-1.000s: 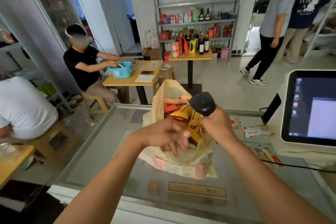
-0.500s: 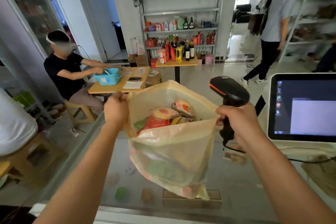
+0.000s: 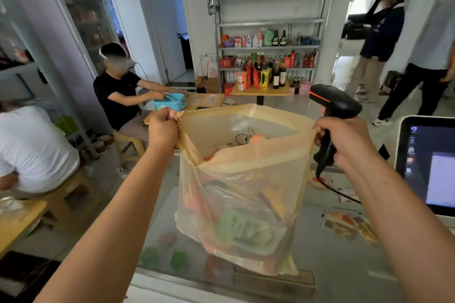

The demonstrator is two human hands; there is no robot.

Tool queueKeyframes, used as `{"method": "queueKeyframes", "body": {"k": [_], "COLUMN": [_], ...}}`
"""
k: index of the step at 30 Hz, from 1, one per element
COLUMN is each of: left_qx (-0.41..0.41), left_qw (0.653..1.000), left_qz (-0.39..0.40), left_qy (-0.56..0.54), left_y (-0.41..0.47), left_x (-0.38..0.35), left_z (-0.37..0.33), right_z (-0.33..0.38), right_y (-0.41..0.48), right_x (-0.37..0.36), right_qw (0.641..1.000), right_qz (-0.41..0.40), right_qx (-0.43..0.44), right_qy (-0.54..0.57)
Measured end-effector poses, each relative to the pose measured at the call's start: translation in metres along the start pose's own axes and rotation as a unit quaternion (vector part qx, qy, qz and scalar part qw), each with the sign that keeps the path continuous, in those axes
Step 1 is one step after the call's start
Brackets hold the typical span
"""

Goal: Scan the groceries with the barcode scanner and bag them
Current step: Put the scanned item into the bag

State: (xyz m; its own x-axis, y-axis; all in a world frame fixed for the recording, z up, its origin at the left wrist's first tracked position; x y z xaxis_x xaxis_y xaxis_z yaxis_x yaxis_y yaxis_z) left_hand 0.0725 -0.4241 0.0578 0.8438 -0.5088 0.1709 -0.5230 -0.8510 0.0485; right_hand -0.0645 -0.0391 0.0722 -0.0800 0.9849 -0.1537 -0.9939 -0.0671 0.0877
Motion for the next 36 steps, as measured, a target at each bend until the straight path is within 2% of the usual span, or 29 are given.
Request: {"method": "queueKeyframes", "body": {"k": [4,7,11,14,16,20,22,24,27,30,36], "left_qx": [0.005,-0.04,-0.098,-0.106,-0.132,-0.19,-0.261,-0.308,-0.248,-0.232,-0.201], "left_qw": [0.999,0.985,0.896,0.845,0.837,0.856,0.847,0.818,0.787,0.771,0.77], "left_qz": [-0.04,0.019,0.161,0.18,0.153,0.09,0.108,0.185,0.284,0.293,0.32], "left_qy": [0.018,0.166,0.401,0.493,0.509,0.472,0.449,0.449,0.488,0.515,0.514], "left_y": [-0.001,-0.025,-0.067,-0.08,-0.08,-0.075,-0.09,-0.112,-0.126,-0.124,-0.113], "left_x": [0.021,0.011,-0.038,-0.061,-0.068,-0.076,-0.096,-0.129,-0.163,-0.171,-0.177], "left_z": [0.016,0.039,0.09,0.105,0.095,0.071,0.059,0.058,0.08,0.086,0.084], "right_z": [0.008,-0.018,-0.092,-0.123,-0.123,-0.112,-0.112,-0.112,-0.112,-0.107,-0.111], "right_y": [0.005,-0.011,-0.037,-0.04,-0.039,-0.029,-0.022,-0.018,-0.013,-0.005,0.001], "right_x": [-0.008,-0.015,-0.024,-0.03,-0.034,-0.038,-0.038,-0.039,-0.038,-0.028,-0.006], "right_qw": [0.999,0.99,0.966,0.95,0.941,0.937,0.942,0.944,0.95,0.958,0.976], "right_qz": [0.028,0.083,0.146,0.169,0.172,0.173,0.168,0.169,0.163,0.151,0.116], "right_qx": [0.025,0.039,0.039,0.043,0.065,0.088,0.071,0.054,0.042,0.048,0.026], "right_qy": [-0.035,-0.11,-0.211,-0.26,-0.284,-0.29,-0.281,-0.276,-0.262,-0.237,-0.184]}}
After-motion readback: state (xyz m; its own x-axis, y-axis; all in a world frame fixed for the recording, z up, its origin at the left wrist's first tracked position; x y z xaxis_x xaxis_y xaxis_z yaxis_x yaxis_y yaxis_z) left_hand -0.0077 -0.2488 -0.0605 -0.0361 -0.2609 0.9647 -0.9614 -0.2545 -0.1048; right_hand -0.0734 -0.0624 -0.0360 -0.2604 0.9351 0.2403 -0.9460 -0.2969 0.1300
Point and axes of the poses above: each hand's wrist, its own y-axis towards the middle knuckle, its own x-axis out of the back of the hand, z = x × y, the point moved 8 cm from there along y, towards the middle knuckle, and after that the axes turned 9 degrees about x, right-handed, at the moved point
